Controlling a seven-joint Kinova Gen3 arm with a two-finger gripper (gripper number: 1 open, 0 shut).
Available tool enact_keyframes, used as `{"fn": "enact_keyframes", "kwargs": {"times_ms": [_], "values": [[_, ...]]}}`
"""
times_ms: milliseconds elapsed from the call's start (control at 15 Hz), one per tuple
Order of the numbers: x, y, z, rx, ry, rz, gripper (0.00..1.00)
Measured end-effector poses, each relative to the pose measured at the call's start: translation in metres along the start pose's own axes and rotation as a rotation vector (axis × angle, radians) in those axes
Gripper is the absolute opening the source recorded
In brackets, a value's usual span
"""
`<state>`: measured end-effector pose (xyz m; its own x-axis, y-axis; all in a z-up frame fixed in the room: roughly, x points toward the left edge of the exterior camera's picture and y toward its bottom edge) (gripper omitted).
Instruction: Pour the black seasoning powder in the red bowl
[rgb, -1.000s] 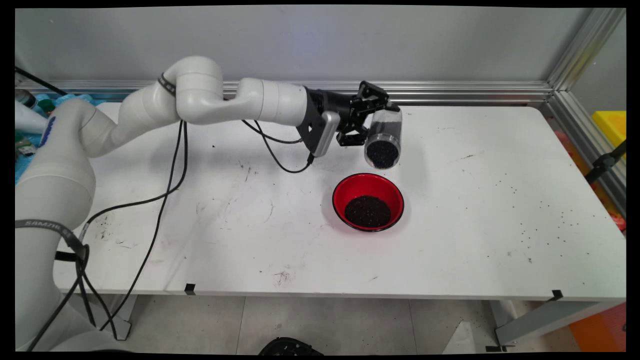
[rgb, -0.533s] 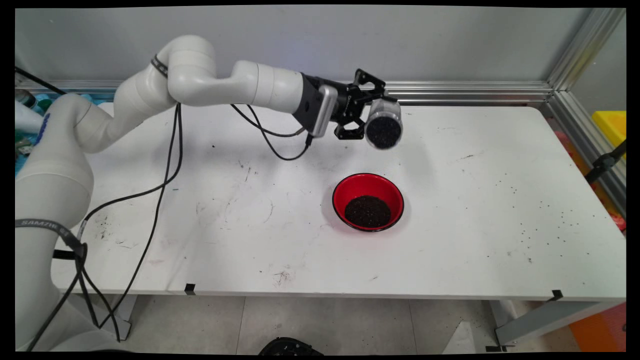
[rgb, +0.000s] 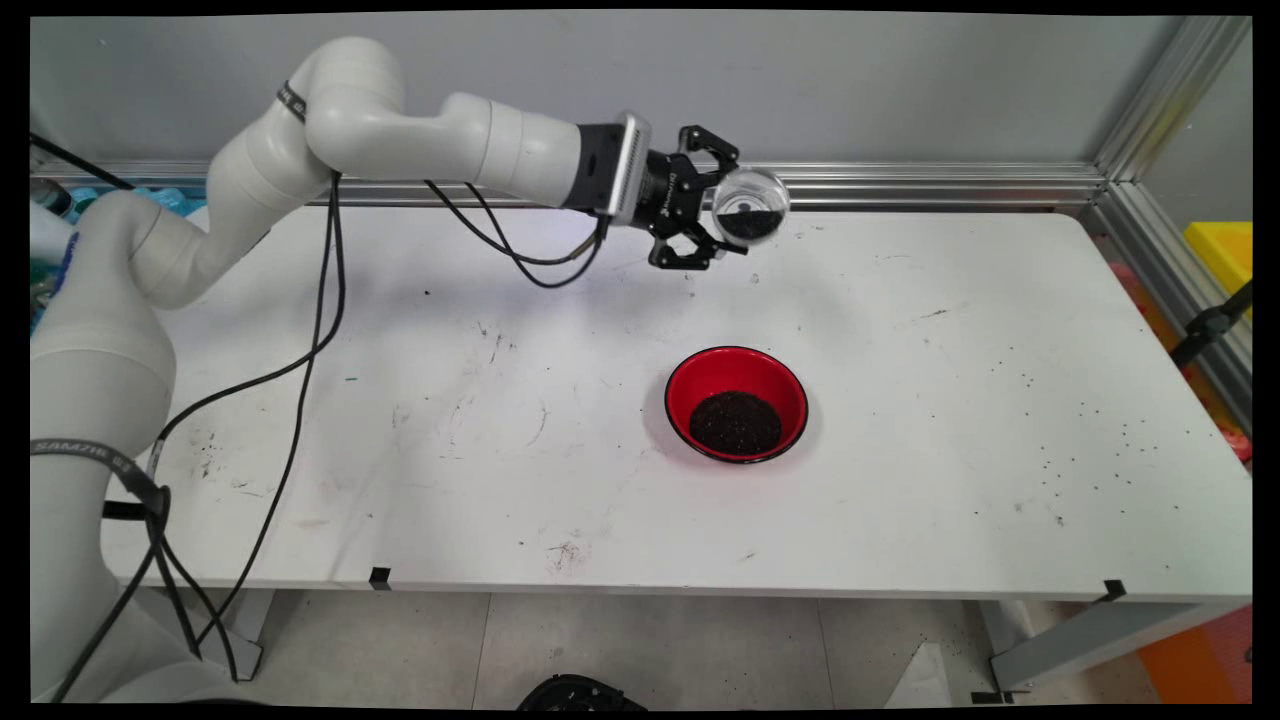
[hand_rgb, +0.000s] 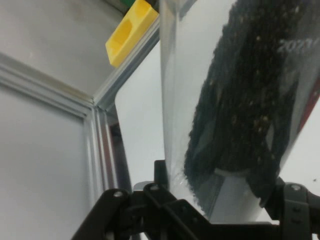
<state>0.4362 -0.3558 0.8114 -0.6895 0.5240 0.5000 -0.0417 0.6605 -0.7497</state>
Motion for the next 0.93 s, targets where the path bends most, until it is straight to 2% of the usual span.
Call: {"fn": "enact_keyframes", "kwargs": {"times_ms": [533,733,933], "values": [[-0.023,-0.005,-0.010,-0.085,0.061,-0.310,0.00],[-0.031,-0.004,-0.008,-0.109,0.048,-0.415,0.00],[-0.040,-0.002,-0.002,-0.116,0.026,-0.520,0.00]]}}
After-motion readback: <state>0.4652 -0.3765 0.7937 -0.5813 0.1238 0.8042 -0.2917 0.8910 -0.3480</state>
